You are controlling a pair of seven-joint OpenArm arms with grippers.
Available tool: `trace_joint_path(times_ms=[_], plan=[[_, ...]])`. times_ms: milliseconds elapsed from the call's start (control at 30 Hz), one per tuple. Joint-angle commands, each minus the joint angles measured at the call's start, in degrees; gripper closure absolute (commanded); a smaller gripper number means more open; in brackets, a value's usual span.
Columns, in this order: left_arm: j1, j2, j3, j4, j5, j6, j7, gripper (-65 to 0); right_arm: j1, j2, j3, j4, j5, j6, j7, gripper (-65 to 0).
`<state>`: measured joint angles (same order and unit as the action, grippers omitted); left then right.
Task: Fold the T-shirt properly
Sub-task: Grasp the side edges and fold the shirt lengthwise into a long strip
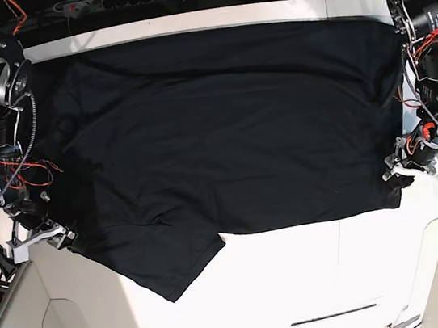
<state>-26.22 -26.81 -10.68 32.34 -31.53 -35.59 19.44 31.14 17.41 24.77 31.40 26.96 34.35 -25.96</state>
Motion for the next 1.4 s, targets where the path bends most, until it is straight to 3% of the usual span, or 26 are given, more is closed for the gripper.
trace_joint_path(times_ms=[0, 67, 167, 233, 333, 467, 700, 867, 1133, 1367], plan=[[-0.79, -0.68, 0.07, 0.31, 0.94, 0.70, 1.51, -24.3, 1.07, 0.31, -0.07, 0.42, 0.09, -0.02, -1.55, -39.9], [-0.96, -0.68, 0.07, 0.31, 0.94, 1.57, 1.49, -17.5, 1.07, 0.28, -0.07, 0.42, 0.04, -0.04, -2.16, -33.1], [-1.42, -0.81, 0.07, 0.31, 0.94, 4.15, 1.55, -7.0, 1.07, 0.35, -0.07, 0.63, 0.04, -0.04, -4.24, -14.0], [-1.62, -0.96, 0.07, 0.31, 0.96, 4.11, 1.55, 0.0, 1.07, 0.33, -0.07, 1.36, 0.07, -0.04, -7.50, 0.0], [-2.08, -1.16, 0.07, 0.33, 0.96, 3.65, 2.19, 0.0, 1.05, 0.37, -0.04, 3.54, 0.09, -0.07, -11.34, 0.0], [-3.06, -2.23, 0.07, 0.70, 0.83, -4.41, 3.17, 0.0, 1.05, 0.37, -0.04, 8.74, 0.11, -0.07, -13.18, 0.0], [-3.13, -7.23, 0.07, 7.26, -6.69, -4.41, 16.87, 0.0, -0.61, 2.43, -0.04, 19.87, 7.74, -0.04, -25.03, 0.0], [-2.58, -10.40, 0.07, 9.68, -19.67, -4.41, 32.52, 0.0, -5.35, 5.40, -0.04, 28.11, 14.80, 0.02, -30.12, 0.0], [6.38, -15.50, 0.07, 19.06, -34.03, -4.41, 42.66, 0.0, -16.39, 8.76, 0.02, 41.31, 20.92, 0.00, -31.58, 0.0], [16.52, -17.55, 0.04, 30.99, -34.71, -4.41, 43.43, 0.0, -22.95, 8.90, 1.40, 44.09, 21.57, -0.02, -31.54, 0.0]])
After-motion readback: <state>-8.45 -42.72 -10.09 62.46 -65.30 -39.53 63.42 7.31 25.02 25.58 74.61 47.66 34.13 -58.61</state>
